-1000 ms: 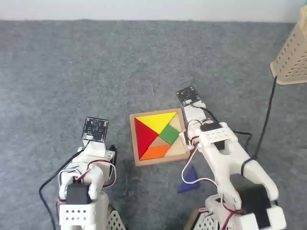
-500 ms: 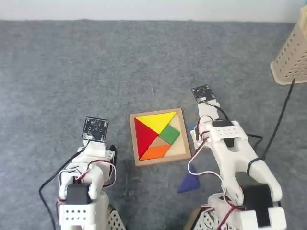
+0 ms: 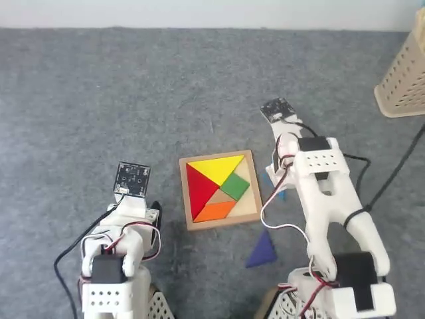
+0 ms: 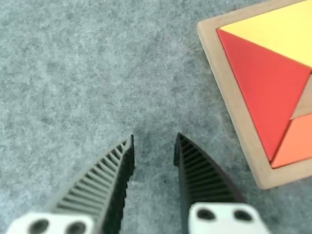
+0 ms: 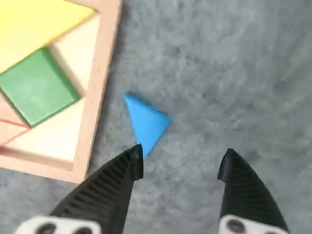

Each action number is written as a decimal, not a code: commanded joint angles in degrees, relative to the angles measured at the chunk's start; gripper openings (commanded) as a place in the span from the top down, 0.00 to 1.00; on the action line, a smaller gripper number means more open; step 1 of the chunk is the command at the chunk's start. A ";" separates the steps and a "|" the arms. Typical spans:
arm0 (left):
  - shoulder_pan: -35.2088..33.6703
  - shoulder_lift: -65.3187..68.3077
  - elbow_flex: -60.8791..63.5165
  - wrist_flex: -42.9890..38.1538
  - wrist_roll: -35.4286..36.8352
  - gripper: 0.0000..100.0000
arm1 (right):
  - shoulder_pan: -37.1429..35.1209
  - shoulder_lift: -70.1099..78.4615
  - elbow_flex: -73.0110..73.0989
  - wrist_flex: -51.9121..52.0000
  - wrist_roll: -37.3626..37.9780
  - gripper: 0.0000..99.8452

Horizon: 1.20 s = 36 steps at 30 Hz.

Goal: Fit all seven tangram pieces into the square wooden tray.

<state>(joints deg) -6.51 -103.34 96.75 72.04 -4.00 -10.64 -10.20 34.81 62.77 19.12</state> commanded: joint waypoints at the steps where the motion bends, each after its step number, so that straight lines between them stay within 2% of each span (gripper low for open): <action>1: 0.00 -0.88 -0.22 0.26 0.44 0.87 | -2.86 0.84 -3.52 0.57 3.87 0.74; 7: 0.00 -0.88 -0.22 0.26 0.44 0.87 | -7.78 11.56 -3.52 -4.62 4.84 0.75; 12: 0.00 -0.88 -0.22 0.26 0.44 0.87 | -6.29 17.54 -3.87 -5.85 4.92 0.75; 21: 0.00 -0.88 -0.22 0.26 0.44 0.87 | -4.79 16.66 -3.52 -7.08 4.75 0.75; 29: 0.00 -0.88 -0.22 0.26 0.44 0.87 | -4.79 16.92 -3.52 -7.08 4.75 0.94; 36: 0.00 -0.88 -0.22 0.26 0.44 0.87 | -4.62 16.31 -3.52 -6.46 1.93 0.95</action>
<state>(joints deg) -6.51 -103.34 96.75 72.04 -4.00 -15.03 6.68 31.82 56.18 22.81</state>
